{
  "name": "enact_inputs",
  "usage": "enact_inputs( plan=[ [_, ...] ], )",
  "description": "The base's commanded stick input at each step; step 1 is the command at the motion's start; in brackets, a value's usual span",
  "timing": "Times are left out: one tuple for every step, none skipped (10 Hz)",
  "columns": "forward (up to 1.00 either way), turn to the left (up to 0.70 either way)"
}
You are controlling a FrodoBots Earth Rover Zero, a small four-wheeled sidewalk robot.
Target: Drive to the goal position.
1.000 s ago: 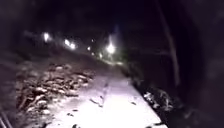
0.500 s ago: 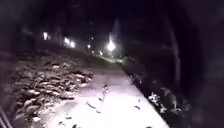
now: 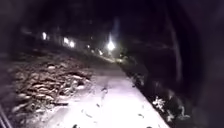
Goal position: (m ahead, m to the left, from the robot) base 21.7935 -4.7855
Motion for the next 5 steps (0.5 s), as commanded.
enact_inputs(
  plan=[
    [0.45, 0.27],
    [0.45, 0.26],
    [0.45, 0.21],
    [0.45, 0.0],
    [0.45, 0.0]
  ],
)
